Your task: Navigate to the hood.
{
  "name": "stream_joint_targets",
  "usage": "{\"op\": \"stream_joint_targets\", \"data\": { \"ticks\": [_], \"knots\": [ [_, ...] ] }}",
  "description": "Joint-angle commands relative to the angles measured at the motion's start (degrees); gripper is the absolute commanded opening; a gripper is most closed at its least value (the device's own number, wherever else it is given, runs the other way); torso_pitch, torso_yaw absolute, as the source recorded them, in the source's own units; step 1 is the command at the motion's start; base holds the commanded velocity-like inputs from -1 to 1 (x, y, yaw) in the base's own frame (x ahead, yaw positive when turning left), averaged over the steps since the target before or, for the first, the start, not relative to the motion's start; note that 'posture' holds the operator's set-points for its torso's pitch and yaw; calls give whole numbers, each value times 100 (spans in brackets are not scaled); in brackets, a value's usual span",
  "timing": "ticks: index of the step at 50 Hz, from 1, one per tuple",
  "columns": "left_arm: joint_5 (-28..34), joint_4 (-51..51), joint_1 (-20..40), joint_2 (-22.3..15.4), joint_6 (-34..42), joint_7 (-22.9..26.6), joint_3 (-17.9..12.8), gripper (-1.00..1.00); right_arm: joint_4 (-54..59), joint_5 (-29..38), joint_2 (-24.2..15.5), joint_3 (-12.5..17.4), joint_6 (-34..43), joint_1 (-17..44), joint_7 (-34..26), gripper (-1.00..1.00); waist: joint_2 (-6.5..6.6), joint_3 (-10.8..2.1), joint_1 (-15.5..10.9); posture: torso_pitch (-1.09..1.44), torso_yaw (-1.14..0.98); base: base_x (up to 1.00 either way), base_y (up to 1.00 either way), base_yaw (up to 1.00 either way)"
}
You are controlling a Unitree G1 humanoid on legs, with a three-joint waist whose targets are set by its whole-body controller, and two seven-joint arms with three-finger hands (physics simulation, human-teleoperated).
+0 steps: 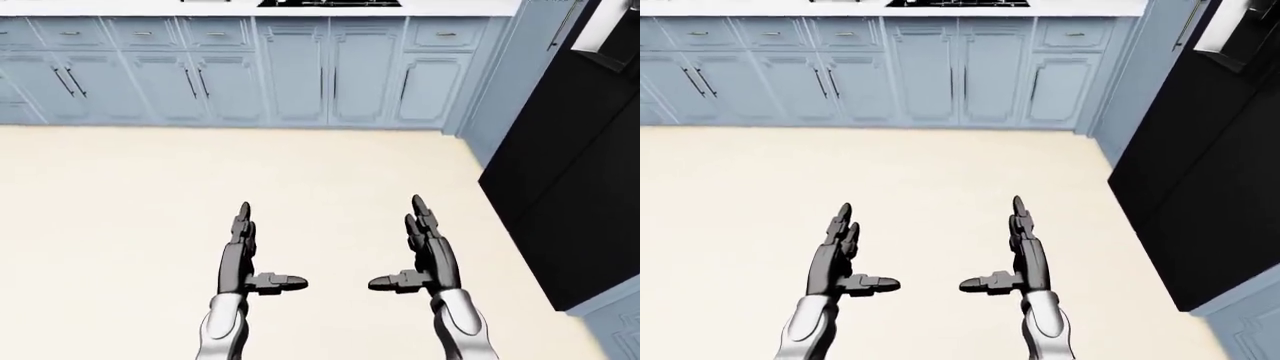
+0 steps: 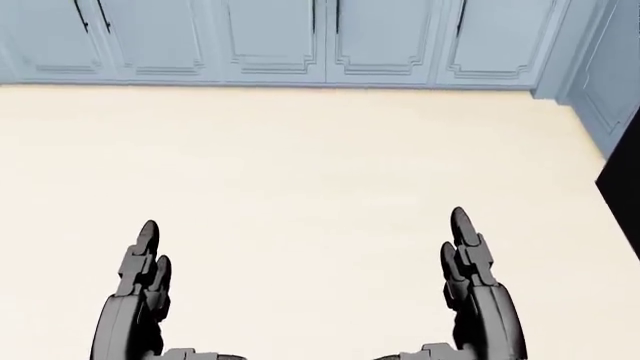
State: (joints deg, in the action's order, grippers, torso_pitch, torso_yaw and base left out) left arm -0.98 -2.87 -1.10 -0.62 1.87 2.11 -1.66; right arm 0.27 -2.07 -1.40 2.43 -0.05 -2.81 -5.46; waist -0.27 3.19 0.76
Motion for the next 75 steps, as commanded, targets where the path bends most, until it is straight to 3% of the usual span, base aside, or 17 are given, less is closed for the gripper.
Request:
{"op": "stream_joint_targets", "data": {
  "ticks": [1, 6, 7, 10, 16, 20, 21, 25, 31, 34, 45, 49, 50, 58, 63, 66, 75],
  "knots": [
    [-10, 259, 124, -46, -197, 5, -54, 100, -247, -10, 21, -44, -154, 106, -6, 100, -38, -73, -30, 0, 0, 29, 13, 0],
    [-10, 259, 124, -46, -197, 5, -54, 100, -265, 6, 22, -52, -154, 83, -23, 100, 523, -167, -11, 0, 0, 32, 16, 0],
    [-10, 259, 124, -46, -197, 5, -54, 100, -267, 11, 22, -52, -149, 83, -23, 100, 290, -80, -82, 0, 0, 36, 20, 0],
    [-10, 259, 124, -46, -197, 5, -54, 100, -249, 16, 25, -52, -175, 80, -30, 100, 351, -63, -77, 0, 0, 36, 20, 0],
    [-10, 259, 124, -46, -197, 5, -54, 100, -231, 18, 28, -52, -187, 86, -36, 100, 75, -84, -164, 0, 0, 37, 20, 0],
    [-10, 259, 124, -46, -197, 5, -54, 100, -243, 22, 28, -51, -182, 84, -34, 100, -351, -162, -182, 0, 0, 37, 21, 0],
    [-10, 259, 124, -46, -197, 5, -54, 100, -215, 17, 28, -46, -202, 94, -37, 100, -143, -144, -117, 0, 0, 36, 20, 0],
    [-10, 259, 124, -46, -197, 5, -54, 100, -264, 16, 27, -49, -161, 84, -37, 100, -286, -137, -38, 0, 0, 36, 20, 0],
    [-10, 259, 124, -46, -197, 5, -54, 100, -206, 6, 25, -38, -197, 104, -44, 100, 51, -92, 69, 0, 0, 37, 20, 0],
    [-10, 259, 124, -46, -197, 5, -54, 100, -190, 4, 28, -39, -219, 101, -46, 100, 555, -265, 52, 0, 0, 37, 20, 0],
    [-10, 259, 124, -46, -197, 5, -54, 100, -170, -8, 28, -33, -206, 115, -36, 100, 63, -113, -211, 0, 0, 37, 20, 0],
    [-10, 259, 124, -46, -197, 5, -54, 100, -217, -9, 24, -30, -168, 99, -31, 100, -340, -236, -230, 0, 0, 37, 20, 0],
    [-10, 259, 124, -46, -197, 5, -54, 100, -182, -11, 23, -27, -192, 110, -37, 100, -173, -193, -180, 0, 0, 37, 19, 0],
    [-10, 259, 124, -46, -197, 5, -54, 100, -239, 10, 30, -47, -179, 71, -33, 100, -117, -127, 27, 0, 0, 37, 19, 0],
    [-10, 259, 124, -46, -197, 5, -54, 100, -262, 30, 32, -56, -165, 67, -22, 100, 530, -287, 15, 0, 0, 37, 19, 0],
    [-10, 259, 124, -46, -197, 5, -54, 100, -176, 27, 27, -42, -223, 94, -27, 100, 442, -86, -87, 0, 0, 37, 19, 0],
    [-10, 259, 124, -46, -197, 5, -54, 100, -195, 15, 27, -38, -188, 101, -29, 100, 31, -153, -233, 0, 0, 36, 19, 0]
  ]
}}
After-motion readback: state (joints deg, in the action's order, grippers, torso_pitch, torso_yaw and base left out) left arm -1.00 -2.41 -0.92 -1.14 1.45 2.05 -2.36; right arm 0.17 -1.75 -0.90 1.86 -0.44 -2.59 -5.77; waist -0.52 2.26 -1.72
